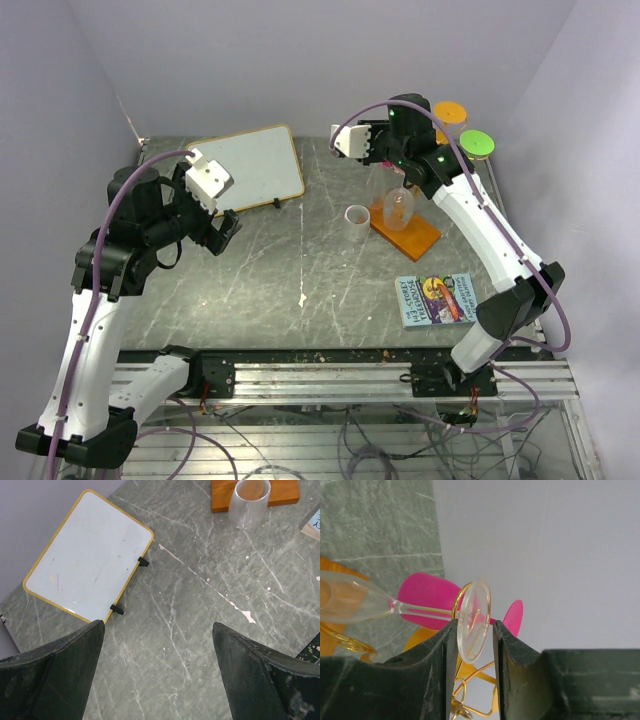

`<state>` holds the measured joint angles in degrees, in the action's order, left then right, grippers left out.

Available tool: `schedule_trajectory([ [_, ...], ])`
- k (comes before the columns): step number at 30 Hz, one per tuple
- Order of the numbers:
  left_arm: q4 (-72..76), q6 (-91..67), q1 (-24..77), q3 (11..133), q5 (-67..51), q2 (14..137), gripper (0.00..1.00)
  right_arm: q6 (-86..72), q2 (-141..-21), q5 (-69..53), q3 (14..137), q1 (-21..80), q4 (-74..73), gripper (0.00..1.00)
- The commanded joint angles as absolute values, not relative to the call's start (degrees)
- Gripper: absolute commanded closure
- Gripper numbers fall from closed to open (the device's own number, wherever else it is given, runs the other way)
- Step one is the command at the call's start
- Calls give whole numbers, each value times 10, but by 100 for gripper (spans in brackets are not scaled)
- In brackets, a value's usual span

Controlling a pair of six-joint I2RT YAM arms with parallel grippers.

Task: Place the wine glass upside down on the wine glass rack

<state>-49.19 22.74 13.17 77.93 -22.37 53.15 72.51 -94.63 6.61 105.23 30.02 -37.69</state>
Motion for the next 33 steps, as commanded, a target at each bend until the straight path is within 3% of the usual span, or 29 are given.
schedule_trajectory([
  [1,-490,235,126,780,-241,526,0,725,-932,61,1069,303,-399,66],
  [33,-492,240,125,753,-243,538,0,623,-909,-70,1130,304,-423,60],
])
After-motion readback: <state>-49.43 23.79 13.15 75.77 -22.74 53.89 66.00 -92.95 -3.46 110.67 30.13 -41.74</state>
